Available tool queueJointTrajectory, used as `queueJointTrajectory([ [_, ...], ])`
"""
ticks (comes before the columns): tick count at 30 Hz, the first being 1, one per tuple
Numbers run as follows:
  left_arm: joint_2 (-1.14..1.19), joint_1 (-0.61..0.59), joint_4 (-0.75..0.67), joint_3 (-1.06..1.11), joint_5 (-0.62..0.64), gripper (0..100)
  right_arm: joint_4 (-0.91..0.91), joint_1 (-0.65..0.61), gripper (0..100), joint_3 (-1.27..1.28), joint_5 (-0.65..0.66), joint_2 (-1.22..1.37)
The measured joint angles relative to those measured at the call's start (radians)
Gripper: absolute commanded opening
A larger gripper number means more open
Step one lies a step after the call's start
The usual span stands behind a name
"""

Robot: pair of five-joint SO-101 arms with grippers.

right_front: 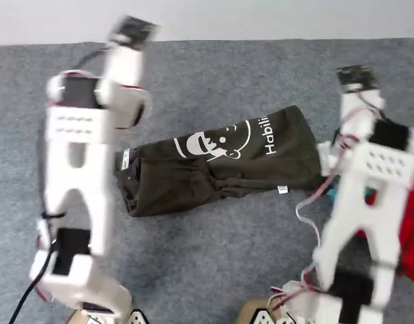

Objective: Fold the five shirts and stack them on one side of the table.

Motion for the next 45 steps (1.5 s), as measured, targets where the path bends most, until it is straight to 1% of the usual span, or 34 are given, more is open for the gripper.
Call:
queueJointTrajectory([
  [4, -0.127, -0.106, 0.002, 0.123, 0.011, 1, -0.052, -0.052, 19.6, -0.146, -0.031, 0.216],
  [9, -0.290, -0.235, 0.005, 0.288, 0.012, 1, -0.061, -0.074, 31.2, -0.405, -0.051, 0.509],
  [13, -0.358, -0.321, 0.005, 0.377, 0.012, 1, -0.028, -0.101, 31.4, -0.632, -0.055, 0.721],
  [18, -0.368, -0.404, 0.005, 0.411, 0.012, 1, -0.005, -0.124, 31.4, -0.882, -0.055, 0.944],
  [23, -0.368, -0.419, 0.005, 0.420, 0.012, 1, 0.031, -0.121, 31.4, -1.057, -0.058, 1.108],
  [28, -0.368, -0.419, 0.005, 0.420, 0.012, 1, 0.075, -0.129, 31.4, -1.172, -0.118, 1.220],
  [34, -0.370, -0.419, 0.005, 0.420, 0.014, 1, 0.147, -0.186, 31.0, -1.266, -0.130, 1.281],
  [35, -0.370, -0.419, 0.005, 0.420, 0.014, 1, 0.150, -0.187, 29.4, -1.270, -0.130, 1.289],
  [37, -0.370, -0.420, 0.005, 0.420, 0.014, 1, 0.160, -0.187, 22.5, -1.283, -0.130, 1.300],
  [41, -0.370, -0.425, 0.005, 0.420, 0.014, 1, 0.173, -0.184, 2.6, -1.289, -0.130, 1.306],
  [42, -0.370, -0.425, 0.005, 0.420, 0.014, 1, 0.178, -0.181, 0.1, -1.290, -0.130, 1.306],
  [43, -0.370, -0.425, 0.005, 0.420, 0.014, 1, 0.183, -0.180, 1.8, -1.290, -0.130, 1.306],
  [45, -0.370, -0.425, 0.006, 0.420, 0.014, 1, 0.201, -0.178, 0.8, -1.307, -0.130, 1.306],
])
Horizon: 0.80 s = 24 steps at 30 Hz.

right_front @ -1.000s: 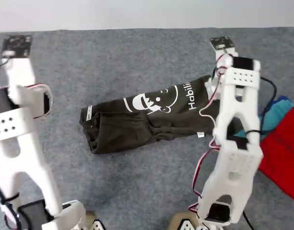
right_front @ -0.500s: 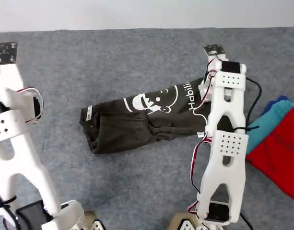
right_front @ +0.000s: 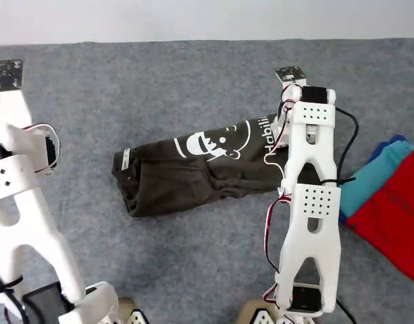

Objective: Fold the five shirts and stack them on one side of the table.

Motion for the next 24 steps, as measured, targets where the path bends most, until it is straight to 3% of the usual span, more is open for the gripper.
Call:
queueJointTrajectory([
  [12, 0.000, 0.000, 0.000, 0.000, 0.000, 1, 0.071, -0.035, 1.0, -0.124, 0.035, -0.040],
  [24, 0.000, 0.000, 0.000, 0.000, 0.000, 1, 0.071, -0.292, 1.0, 0.057, 0.058, -0.316],
])
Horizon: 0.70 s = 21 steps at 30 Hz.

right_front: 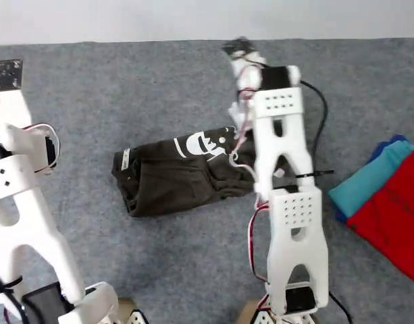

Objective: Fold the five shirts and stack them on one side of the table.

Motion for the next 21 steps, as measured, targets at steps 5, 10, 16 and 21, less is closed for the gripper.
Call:
queueJointTrajectory([
  [5, 0.000, 0.000, 0.000, 0.000, 0.000, 1, 0.000, -0.104, 1.0, 0.009, 0.002, -0.049],
  [10, 0.000, 0.000, 0.000, 0.000, 0.000, 1, 0.000, -0.199, 1.0, 0.009, 0.002, -0.055],
  [16, -0.005, 0.000, -0.011, 0.038, 0.000, 1, 0.000, -0.310, 1.0, 0.009, 0.002, -0.055],
  [21, -0.006, 0.000, -0.055, 0.106, 0.000, 1, 0.000, -0.385, 1.0, 0.009, 0.002, -0.055],
])
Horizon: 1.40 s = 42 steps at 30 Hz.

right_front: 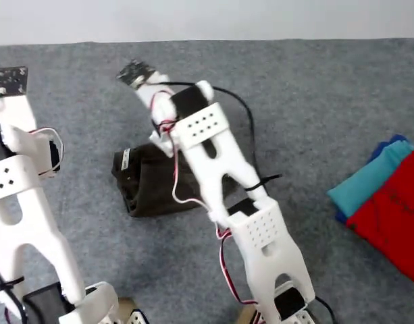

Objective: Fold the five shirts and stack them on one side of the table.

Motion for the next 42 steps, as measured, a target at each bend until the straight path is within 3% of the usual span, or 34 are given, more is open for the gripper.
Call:
queueJointTrajectory([
  [15, 0.000, 0.000, -0.006, 0.008, 0.000, 1, -0.048, -0.140, 1.2, 0.000, 0.000, 0.048],
  [17, 0.000, 0.000, -0.006, 0.008, 0.000, 1, -0.061, -0.153, 4.6, 0.000, 0.000, 0.055],
  [22, 0.000, 0.000, -0.006, 0.008, 0.000, 1, -0.071, -0.169, 24.7, 0.000, 0.000, 0.071],
  [28, 0.000, 0.000, -0.006, 0.008, 0.000, 1, -0.081, -0.170, 25.8, -0.018, 0.000, 0.071],
  [34, 0.000, 0.000, -0.006, 0.008, 0.000, 1, -0.032, -0.167, 24.6, -0.135, 0.000, 0.071],
  [40, -0.003, 0.000, -0.006, 0.008, 0.000, 1, 0.000, -0.052, 2.2, -0.155, 0.000, 0.071],
  [42, -0.021, 0.000, -0.006, 0.008, 0.000, 1, 0.000, -0.002, 1.4, -0.138, 0.034, 0.069],
])
